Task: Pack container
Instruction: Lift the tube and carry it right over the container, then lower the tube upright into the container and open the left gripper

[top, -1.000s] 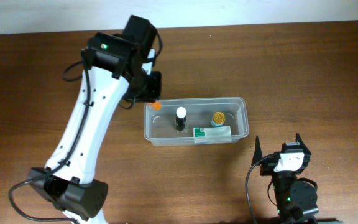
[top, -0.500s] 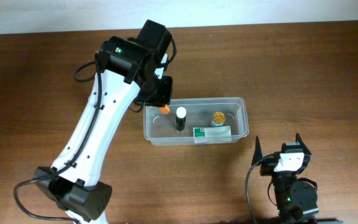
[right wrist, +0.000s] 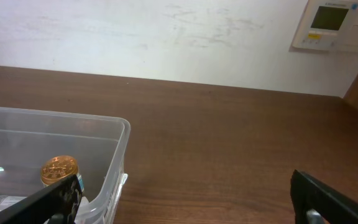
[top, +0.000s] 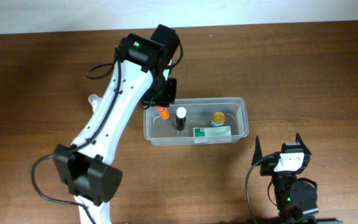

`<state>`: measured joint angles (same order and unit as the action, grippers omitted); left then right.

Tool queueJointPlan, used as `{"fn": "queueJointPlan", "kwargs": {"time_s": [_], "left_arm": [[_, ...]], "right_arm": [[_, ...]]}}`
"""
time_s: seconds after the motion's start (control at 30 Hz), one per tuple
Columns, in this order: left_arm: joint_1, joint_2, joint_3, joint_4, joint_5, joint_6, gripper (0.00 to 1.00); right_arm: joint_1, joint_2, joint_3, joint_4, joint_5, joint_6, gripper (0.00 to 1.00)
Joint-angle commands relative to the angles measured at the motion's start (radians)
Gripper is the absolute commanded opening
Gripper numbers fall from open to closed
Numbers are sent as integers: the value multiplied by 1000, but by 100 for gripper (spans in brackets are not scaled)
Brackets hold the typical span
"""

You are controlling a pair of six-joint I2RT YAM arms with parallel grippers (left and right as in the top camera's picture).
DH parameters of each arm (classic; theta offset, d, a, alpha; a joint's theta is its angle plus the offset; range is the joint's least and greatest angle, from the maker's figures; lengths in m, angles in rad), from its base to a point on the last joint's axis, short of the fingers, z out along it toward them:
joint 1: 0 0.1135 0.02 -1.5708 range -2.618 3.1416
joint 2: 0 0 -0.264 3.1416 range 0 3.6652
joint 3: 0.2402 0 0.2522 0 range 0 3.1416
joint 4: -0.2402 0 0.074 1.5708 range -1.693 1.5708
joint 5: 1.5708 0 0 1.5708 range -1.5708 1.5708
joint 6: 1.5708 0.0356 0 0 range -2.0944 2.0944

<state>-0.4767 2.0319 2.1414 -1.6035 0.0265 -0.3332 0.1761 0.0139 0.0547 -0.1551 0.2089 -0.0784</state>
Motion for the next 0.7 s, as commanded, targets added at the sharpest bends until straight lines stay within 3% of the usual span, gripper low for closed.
{"fn": "queueJointPlan", "kwargs": {"time_s": [0.0,0.67], "left_arm": [[-3,32,17,11,-27,-14,13],[-3,112,-13,130,-54,-14,13]], "right_arm": [[-6,-10,-8,-1,9,4,98],[-6,-10,-8,-1,9,4,98]]}}
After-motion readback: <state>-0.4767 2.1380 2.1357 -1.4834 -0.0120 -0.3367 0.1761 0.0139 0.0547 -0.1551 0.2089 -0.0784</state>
